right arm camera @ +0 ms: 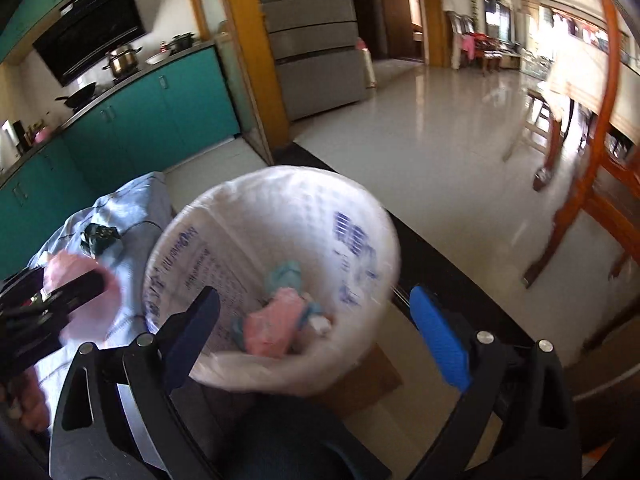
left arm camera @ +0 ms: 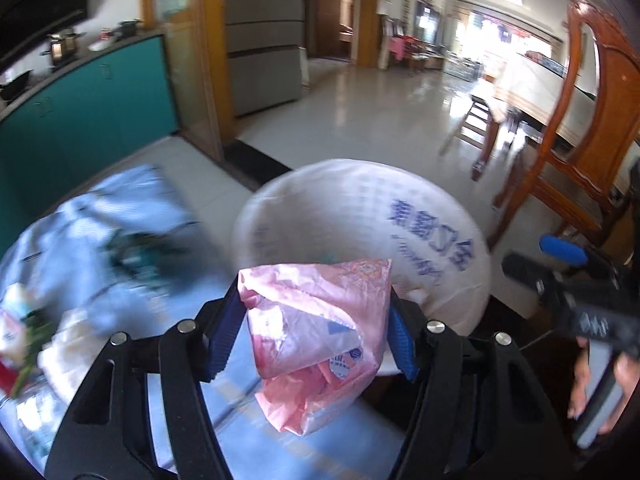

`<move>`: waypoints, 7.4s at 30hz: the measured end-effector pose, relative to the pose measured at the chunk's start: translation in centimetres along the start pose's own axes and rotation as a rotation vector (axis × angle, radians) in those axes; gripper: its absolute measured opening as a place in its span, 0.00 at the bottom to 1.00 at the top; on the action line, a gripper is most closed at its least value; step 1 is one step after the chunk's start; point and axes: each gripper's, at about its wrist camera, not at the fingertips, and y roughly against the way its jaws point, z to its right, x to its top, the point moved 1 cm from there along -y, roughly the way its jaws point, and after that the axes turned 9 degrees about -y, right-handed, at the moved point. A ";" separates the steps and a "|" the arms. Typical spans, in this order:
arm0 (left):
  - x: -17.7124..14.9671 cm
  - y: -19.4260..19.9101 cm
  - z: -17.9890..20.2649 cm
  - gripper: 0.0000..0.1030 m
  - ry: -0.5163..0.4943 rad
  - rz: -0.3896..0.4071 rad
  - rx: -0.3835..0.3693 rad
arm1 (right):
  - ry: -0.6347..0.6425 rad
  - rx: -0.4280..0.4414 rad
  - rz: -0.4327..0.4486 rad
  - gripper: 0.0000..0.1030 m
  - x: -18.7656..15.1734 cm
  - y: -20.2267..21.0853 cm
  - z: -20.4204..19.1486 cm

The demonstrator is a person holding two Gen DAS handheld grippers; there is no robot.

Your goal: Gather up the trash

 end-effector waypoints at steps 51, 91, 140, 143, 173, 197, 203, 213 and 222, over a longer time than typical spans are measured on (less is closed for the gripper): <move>-20.4 18.0 -19.7 0.65 0.487 -0.027 0.395 | 0.473 0.308 -0.159 0.91 -0.3 -12.3 -30.8; -22.1 19.9 -13.5 0.67 0.330 -0.046 0.327 | 0.432 0.389 -0.275 0.57 -12.0 1.1 -23.5; -23.3 20.7 -14.2 0.86 0.355 -0.070 0.399 | 0.441 0.346 -0.221 0.81 -12.7 2.3 -23.7; -23.2 20.6 -14.0 0.87 0.355 -0.073 0.399 | 0.445 0.342 -0.224 0.81 -12.9 2.2 -23.6; -23.2 20.6 -13.2 0.89 0.332 -0.090 0.413 | 0.463 0.458 -0.206 0.53 -12.7 3.5 -26.1; -25.5 20.7 -14.5 0.91 0.361 -0.124 0.419 | 0.489 0.380 -0.227 0.76 -13.4 2.5 -24.5; -25.1 19.5 -14.1 0.91 0.341 -0.140 0.405 | 0.523 0.401 -0.263 0.78 -14.3 2.1 -25.4; -24.2 15.7 -15.3 0.91 0.309 -0.184 0.339 | 0.565 0.395 -0.271 0.78 -15.1 1.6 -26.9; -24.5 14.9 -16.2 0.77 0.322 -0.180 0.320 | 0.557 0.394 -0.282 0.80 -15.1 0.4 -27.1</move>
